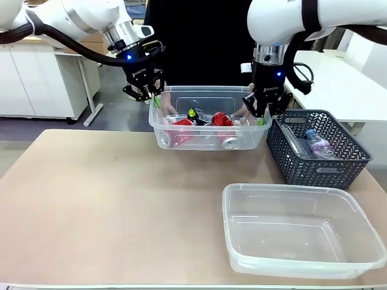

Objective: Sort the waste into each basket.
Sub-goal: Release the Organizing box you were holding.

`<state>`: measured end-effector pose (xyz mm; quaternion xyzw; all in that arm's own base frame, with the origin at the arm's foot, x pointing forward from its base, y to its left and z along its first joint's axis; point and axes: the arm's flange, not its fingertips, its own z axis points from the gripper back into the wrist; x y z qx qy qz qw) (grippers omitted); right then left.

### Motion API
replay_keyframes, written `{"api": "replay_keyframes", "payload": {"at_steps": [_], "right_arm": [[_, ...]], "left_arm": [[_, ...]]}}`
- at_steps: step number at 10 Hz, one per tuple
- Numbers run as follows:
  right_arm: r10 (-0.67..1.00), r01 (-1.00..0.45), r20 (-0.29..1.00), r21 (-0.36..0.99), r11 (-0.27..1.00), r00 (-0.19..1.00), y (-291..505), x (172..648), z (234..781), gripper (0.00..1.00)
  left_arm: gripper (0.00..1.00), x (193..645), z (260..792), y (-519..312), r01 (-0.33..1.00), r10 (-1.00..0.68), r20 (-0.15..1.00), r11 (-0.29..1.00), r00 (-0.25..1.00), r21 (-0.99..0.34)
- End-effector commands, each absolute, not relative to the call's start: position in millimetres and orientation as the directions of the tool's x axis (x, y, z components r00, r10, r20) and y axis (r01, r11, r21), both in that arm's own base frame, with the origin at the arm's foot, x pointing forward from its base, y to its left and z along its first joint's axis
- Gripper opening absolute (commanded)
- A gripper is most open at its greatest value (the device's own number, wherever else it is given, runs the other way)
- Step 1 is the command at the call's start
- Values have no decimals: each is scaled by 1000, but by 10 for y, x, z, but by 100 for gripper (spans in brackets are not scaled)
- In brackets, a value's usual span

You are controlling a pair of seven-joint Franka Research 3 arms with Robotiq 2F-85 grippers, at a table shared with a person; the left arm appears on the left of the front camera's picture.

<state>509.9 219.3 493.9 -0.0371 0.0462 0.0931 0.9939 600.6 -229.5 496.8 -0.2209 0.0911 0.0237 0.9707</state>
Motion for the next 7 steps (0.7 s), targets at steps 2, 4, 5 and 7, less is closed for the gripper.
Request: {"api": "replay_keyframes", "payload": {"at_steps": [2,4,5,7], "right_arm": [[188,-195,-86,-78,978,978,2181,5061,4902,100],[187,-189,-43,-51,981,981,2139,5052,4935,96],[191,-192,-20,-32,981,981,2111,5045,4962,100],[212,-212,25,26,977,977,2045,5030,5027,100]], "left_arm": [[70,5972,4954,-2305,-68,-13,-191,909,982,-412],[100,5987,4954,-2291,-66,-14,-189,909,982,-412],[100,5979,4962,-2281,-67,-12,-185,907,983,-415],[100,5924,4995,-2218,-74,1,-176,909,984,-410]]}}
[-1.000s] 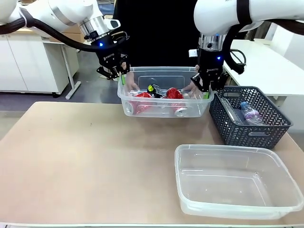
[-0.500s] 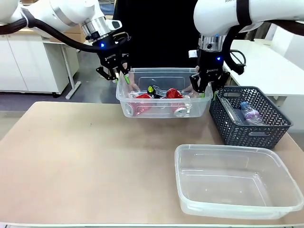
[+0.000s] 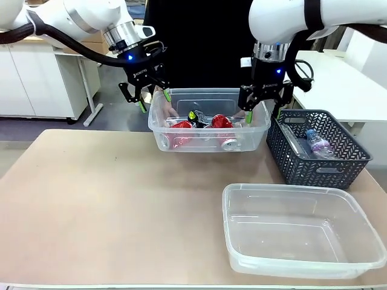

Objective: Sort the waste into each basket.
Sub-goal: Release the Organizing box you were holding, then pick up the Organizing box on the right side of the table and lift it.

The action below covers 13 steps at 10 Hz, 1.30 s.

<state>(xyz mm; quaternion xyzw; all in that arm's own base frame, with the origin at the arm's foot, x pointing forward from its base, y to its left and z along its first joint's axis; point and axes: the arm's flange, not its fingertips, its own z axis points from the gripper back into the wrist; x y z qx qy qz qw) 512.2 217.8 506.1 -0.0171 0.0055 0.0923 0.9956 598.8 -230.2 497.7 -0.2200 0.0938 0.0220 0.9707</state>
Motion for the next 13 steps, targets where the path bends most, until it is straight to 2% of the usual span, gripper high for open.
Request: {"api": "replay_keyframes", "payload": {"at_steps": [1,4,5,11,12,13], "right_arm": [[212,-214,37,49,976,976,2005,5028,5053,100],[173,-181,86,97,979,981,1946,4977,5096,100],[176,-178,44,43,983,983,2065,5094,5147,100],[176,-178,44,43,983,983,2065,5094,5147,100],[171,-174,44,59,983,984,2065,5076,5112,100],[222,-239,135,128,962,966,1878,4616,5500,100]], "left_arm": [[100,5879,5015,-2181,-73,4,-171,914,985,-399],[100,5629,5100,-2033,-26,-23,-134,936,991,-352],[100,5920,5075,-2204,-77,9,-171,914,985,-398],[100,5913,5033,-2197,-70,3,-171,919,985,-387],[100,5899,5236,-2238,-29,-39,-174,927,984,-374],[100,5665,5493,-2095,45,-102,-145,933,984,-357]]}}
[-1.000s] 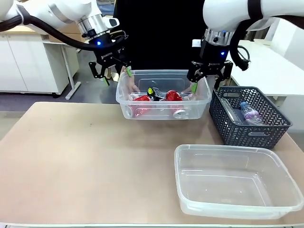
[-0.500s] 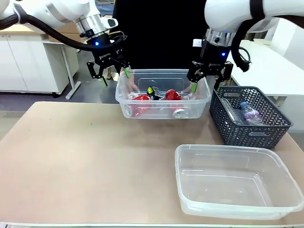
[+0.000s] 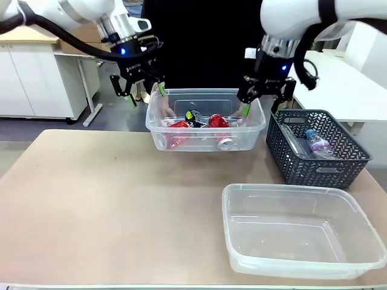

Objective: Sort the waste into each basket.
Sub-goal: Pick up the Organizing box on the right side of the table and lift it.

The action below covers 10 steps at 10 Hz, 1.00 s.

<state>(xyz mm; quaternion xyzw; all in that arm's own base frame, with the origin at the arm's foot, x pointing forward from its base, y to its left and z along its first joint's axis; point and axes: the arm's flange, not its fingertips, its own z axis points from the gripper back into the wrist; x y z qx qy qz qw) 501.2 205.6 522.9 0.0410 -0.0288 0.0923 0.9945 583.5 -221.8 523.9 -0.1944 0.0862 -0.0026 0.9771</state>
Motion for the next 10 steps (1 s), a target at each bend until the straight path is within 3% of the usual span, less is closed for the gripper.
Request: {"api": "replay_keyframes", "payload": {"at_steps": [1,3,5,6,7,8,9,10], "right_arm": [[255,-284,158,197,938,954,1667,4128,5789,100],[106,-145,171,232,962,979,1245,3130,6116,100],[-111,59,259,204,977,960,908,2469,6027,100],[-199,154,294,169,974,935,893,2426,5887,100],[9,-57,206,229,972,979,1076,2795,6221,100],[9,-57,206,229,972,979,1076,2795,6221,100],[9,-57,206,229,972,979,1076,2795,6221,100],[-72,19,241,215,976,968,922,2472,6099,100]], "left_arm": [[100,5362,5647,-1924,68,-116,-130,941,985,-331],[100,4544,5776,-1576,168,-196,-109,960,975,-224],[100,3719,5702,-1367,298,-333,-71,906,940,-301],[100,3605,5617,-1297,264,-282,-8,906,959,-331],[100,3822,5536,-1329,276,-298,-11,897,955,-347],[100,3752,5841,-1407,261,-295,-91,925,951,-276],[100,3752,5841,-1407,261,-295,-91,925,951,-276],[100,3752,5841,-1407,261,-295,-91,925,951,-276]]}}
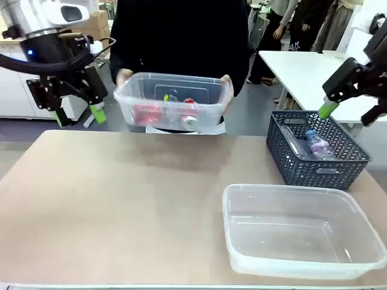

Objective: Sort the waste into each basket.
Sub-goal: Pick up the Organizing box on the right side of the table and lift it.

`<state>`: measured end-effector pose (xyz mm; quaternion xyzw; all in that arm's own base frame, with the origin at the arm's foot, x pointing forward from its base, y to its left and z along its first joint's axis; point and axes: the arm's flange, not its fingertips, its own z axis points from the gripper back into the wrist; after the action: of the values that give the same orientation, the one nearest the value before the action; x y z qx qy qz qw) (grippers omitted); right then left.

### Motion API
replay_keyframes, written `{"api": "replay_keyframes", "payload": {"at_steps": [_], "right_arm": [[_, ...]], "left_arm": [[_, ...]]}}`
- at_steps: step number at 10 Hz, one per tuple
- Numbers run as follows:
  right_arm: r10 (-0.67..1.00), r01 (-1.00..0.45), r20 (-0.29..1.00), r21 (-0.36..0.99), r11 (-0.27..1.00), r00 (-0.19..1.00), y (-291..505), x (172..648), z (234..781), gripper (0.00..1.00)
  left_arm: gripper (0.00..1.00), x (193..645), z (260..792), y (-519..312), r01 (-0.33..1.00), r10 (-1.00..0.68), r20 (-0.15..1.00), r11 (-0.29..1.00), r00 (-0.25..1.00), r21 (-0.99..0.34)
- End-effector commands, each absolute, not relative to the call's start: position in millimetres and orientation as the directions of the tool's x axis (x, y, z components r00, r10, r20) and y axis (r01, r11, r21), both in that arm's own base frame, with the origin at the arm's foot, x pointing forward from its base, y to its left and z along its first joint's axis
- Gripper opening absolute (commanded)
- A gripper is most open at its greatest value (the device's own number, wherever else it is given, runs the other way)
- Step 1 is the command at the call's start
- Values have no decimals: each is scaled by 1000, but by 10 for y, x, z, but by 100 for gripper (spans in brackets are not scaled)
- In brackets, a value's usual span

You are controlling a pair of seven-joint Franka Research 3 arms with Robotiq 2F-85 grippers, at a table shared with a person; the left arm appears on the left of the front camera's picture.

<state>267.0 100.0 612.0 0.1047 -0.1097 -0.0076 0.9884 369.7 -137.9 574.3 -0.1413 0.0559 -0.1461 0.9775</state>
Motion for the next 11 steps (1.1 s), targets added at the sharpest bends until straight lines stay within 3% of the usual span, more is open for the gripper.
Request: {"api": "replay_keyframes", "payload": {"at_steps": [1,2,3,5,6,8,9,11], "right_arm": [[-16,-17,209,154,988,978,904,2445,5924,100],[-13,-9,180,121,993,984,764,2340,5723,100],[-74,66,143,58,996,987,493,2189,5488,100],[-82,83,73,0,997,994,2,1947,5051,100],[-124,125,43,-29,992,991,-223,1928,4832,100],[-119,117,53,33,993,991,-357,1999,4587,100],[-144,144,44,-9,990,989,-165,2098,5342,100],[-144,144,44,-9,990,989,-165,2098,5342,100]], "left_arm": [[100,3643,5702,-1349,268,-298,-61,918,953,-294],[100,3383,5506,-1605,203,-249,-102,921,963,-332],[100,2892,5258,-2032,223,-275,-112,912,955,-344],[100,2231,4871,-2775,211,-280,-222,934,934,-289],[100,2059,4681,-3091,216,-277,-214,939,937,-268],[100,2008,4439,-3738,14,-69,-166,950,984,-311],[100,1794,4582,-3148,198,-257,-227,947,939,-255],[100,1794,4582,-3148,198,-257,-227,947,939,-255]]}}
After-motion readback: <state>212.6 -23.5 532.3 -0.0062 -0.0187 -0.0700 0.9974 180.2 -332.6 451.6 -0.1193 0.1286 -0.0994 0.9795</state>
